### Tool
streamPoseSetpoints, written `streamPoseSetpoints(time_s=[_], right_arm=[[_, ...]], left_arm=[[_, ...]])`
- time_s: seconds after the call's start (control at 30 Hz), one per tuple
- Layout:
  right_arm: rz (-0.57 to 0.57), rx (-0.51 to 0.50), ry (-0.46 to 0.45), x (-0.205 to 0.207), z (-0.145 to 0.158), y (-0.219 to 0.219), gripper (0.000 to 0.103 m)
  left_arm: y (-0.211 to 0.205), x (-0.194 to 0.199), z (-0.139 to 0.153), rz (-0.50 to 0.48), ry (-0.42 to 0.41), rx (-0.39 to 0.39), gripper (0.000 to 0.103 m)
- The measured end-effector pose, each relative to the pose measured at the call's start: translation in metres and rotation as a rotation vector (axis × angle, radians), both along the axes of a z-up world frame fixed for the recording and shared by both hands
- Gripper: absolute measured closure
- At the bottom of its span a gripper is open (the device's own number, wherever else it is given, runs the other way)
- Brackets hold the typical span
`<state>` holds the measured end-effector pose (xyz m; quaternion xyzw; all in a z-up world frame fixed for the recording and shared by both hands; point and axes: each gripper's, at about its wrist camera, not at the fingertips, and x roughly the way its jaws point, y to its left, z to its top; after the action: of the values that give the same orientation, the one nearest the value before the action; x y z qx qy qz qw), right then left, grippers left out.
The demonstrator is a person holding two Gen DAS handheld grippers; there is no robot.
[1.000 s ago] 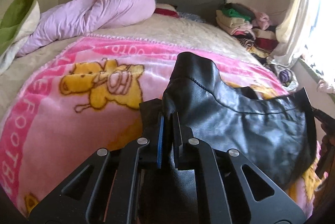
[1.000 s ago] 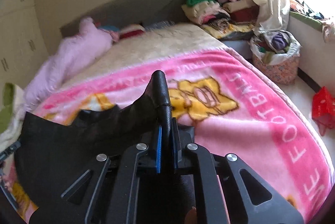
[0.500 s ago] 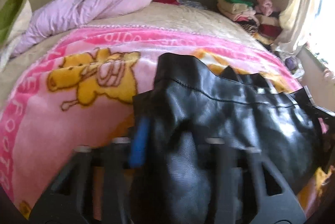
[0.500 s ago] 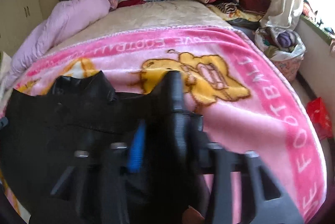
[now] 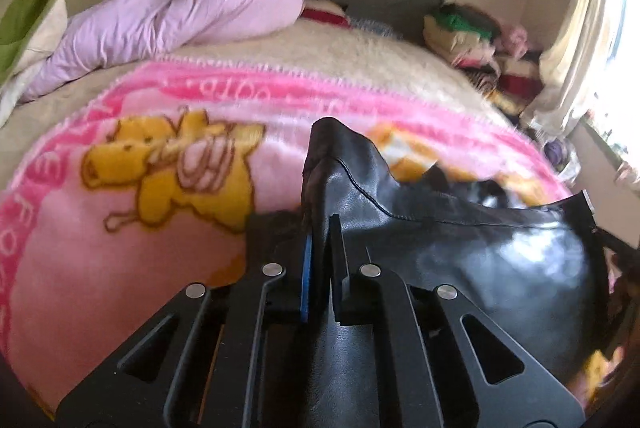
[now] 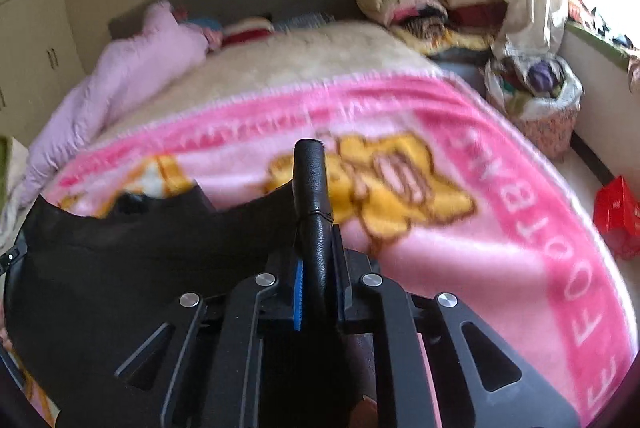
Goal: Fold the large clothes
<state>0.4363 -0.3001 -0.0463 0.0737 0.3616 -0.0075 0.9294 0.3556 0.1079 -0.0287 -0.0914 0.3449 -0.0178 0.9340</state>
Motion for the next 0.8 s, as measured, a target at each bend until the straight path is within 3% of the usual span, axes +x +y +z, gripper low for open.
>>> streamPoseSetpoints(time_s=[0.2,0.37,0.4,0.43,0.5,0.6,0.7,0.8], right_arm=[[-0.022,-0.019,0.046,0.002,-0.023,0.003,0.086],[-0.035,-0.061,0.079,0.003,-0.026,0.008,0.082],[-0.037,-0.064,0.087,0.002,-0.025,0.008,0.08],[-0.037,-0.061,0.093,0.002,-0.023,0.007,0.079],[-0.053,-0.042,0.097,-0.007,-0.015,0.004,0.065],[-0.059,0.012,0.068,-0.031,-0.003,-0.007,0.043],[-0.071,0.07,0.043,-0.058,0.003,-0.021,0.037],[-0.061,0.166,0.044,-0.084,0.003,-0.035,0.03]], left_arm=[[0.001,0.008,-0.027,0.014,0.054,0.033,0.092],[0.007,0.006,-0.03,0.02,0.076,-0.005,0.083],[0.008,0.004,-0.027,0.035,0.079,-0.004,0.07],[0.009,0.002,-0.024,0.037,0.082,-0.013,0.048],[0.013,-0.003,-0.02,0.032,0.101,-0.039,0.03],[0.016,-0.015,-0.015,0.037,0.103,-0.038,0.027],[0.023,-0.03,-0.008,0.04,0.109,-0.022,0.015],[0.034,-0.046,-0.005,0.05,0.11,-0.037,0.01]])
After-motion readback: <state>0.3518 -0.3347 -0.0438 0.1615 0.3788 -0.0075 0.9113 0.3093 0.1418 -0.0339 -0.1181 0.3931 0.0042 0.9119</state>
